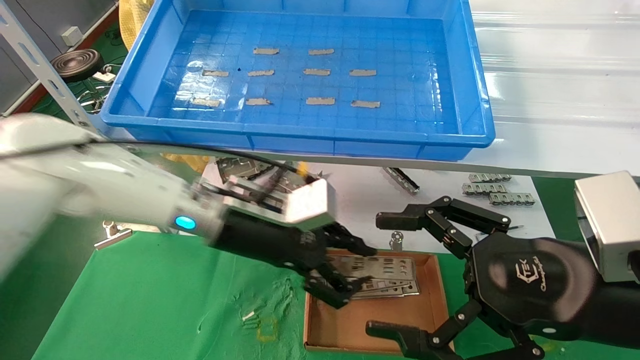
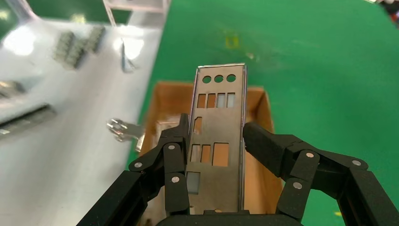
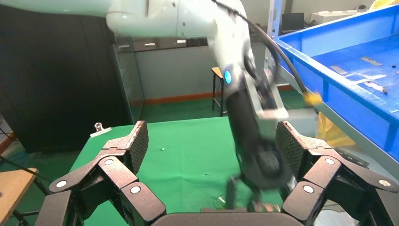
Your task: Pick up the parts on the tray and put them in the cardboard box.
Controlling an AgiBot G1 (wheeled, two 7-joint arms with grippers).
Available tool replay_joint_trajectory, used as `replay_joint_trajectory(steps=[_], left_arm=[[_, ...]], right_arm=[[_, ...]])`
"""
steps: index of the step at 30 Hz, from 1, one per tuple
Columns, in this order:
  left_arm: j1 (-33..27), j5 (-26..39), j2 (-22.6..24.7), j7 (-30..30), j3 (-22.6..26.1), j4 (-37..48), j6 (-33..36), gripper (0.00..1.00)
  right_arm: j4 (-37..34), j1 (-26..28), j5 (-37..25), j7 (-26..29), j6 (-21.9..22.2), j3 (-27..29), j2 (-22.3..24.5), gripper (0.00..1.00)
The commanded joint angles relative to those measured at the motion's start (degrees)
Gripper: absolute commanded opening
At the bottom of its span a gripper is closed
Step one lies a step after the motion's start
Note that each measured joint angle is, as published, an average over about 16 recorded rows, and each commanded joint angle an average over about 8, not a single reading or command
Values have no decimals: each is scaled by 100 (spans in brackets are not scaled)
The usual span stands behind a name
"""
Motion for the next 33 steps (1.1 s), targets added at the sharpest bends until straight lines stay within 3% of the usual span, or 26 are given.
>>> replay_joint_trajectory(steps=[1,9,10,16,18,33], left_arm=[[122,77,277,70,54,310,-174,0],[582,40,468,211,228,85,-1043,3],[623,33,470,193,262,23,-1146,11],[759,16,470,113,487,-234,-1745,86],[785,-1,468,105,553,-273,-1893,100],[806,-354,457,4,855,-305,-2418,100]], right_arm=[[0,0,0,0,0,0,0,100],[0,0,1,-1,0,-1,0,100],[0,0,1,-1,0,-1,0,100],[0,0,1,-1,1,-2,1,100],[0,0,1,-1,1,-2,1,100],[0,1,2,-2,1,-4,1,100]])
